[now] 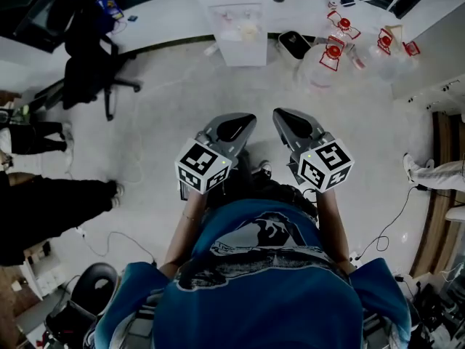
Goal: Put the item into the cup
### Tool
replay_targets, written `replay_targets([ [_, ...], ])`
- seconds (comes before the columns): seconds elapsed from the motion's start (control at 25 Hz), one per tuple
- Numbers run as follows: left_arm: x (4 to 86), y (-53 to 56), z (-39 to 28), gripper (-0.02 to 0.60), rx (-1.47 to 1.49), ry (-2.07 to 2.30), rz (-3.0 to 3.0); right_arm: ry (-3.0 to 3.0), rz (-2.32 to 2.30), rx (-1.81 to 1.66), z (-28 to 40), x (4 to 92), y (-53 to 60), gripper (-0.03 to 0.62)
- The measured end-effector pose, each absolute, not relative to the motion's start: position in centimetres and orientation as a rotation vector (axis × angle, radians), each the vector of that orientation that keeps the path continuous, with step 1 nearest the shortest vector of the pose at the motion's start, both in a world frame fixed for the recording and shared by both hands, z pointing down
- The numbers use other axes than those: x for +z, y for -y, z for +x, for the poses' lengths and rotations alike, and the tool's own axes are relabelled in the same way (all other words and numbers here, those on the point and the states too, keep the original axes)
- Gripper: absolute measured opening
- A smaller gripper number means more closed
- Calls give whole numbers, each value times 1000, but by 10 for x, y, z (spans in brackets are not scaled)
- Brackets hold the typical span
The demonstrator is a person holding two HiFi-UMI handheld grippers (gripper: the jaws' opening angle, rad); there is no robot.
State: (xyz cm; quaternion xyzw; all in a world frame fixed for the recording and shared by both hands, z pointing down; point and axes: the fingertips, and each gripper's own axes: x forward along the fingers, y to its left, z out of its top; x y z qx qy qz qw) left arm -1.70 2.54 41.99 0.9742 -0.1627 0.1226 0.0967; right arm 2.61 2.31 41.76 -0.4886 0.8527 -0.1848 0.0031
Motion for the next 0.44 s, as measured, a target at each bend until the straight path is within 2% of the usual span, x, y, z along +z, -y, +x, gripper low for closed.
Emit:
replay_targets([
  [0.44, 420, -52, -18, 9, 345, 451, 2919, -2683, -1534, -558, 19, 420, -43, 2],
])
